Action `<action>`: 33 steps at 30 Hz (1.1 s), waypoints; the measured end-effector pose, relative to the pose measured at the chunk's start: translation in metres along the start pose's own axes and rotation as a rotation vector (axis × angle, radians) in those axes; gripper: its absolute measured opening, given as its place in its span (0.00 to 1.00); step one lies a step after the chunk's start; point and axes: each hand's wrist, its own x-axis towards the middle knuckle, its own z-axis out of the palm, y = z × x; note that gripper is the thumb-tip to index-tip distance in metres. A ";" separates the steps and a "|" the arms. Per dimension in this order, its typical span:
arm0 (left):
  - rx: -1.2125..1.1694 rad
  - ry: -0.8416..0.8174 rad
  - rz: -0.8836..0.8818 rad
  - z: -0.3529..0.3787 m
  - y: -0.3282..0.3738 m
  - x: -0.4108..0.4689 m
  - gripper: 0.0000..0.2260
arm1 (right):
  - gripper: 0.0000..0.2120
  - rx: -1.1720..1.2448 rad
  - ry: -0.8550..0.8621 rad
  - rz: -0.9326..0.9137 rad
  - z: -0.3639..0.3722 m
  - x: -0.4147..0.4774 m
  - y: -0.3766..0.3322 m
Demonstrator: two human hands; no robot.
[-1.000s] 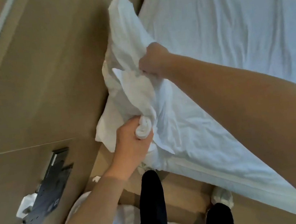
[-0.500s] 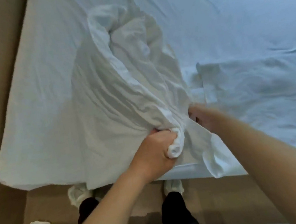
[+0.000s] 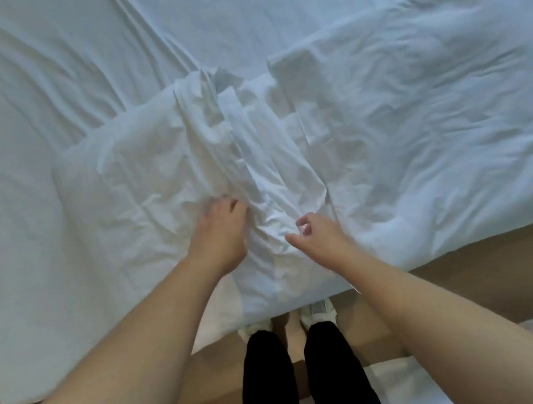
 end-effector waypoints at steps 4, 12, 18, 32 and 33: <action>0.506 0.161 0.331 -0.037 -0.023 0.073 0.29 | 0.34 0.025 0.044 -0.098 0.019 0.023 -0.014; 1.126 -0.334 0.618 -0.067 -0.020 0.192 0.46 | 0.38 -0.252 0.373 -0.018 0.047 0.057 -0.029; 1.118 -0.293 0.761 -0.114 -0.051 0.202 0.22 | 0.22 0.134 0.394 -0.013 0.032 0.069 -0.023; 1.025 -0.090 0.583 -0.092 -0.069 0.223 0.11 | 0.14 0.122 0.088 0.288 0.054 0.045 0.043; 1.039 -0.091 0.641 -0.084 -0.067 0.223 0.09 | 0.14 0.106 0.140 0.250 0.058 0.042 0.048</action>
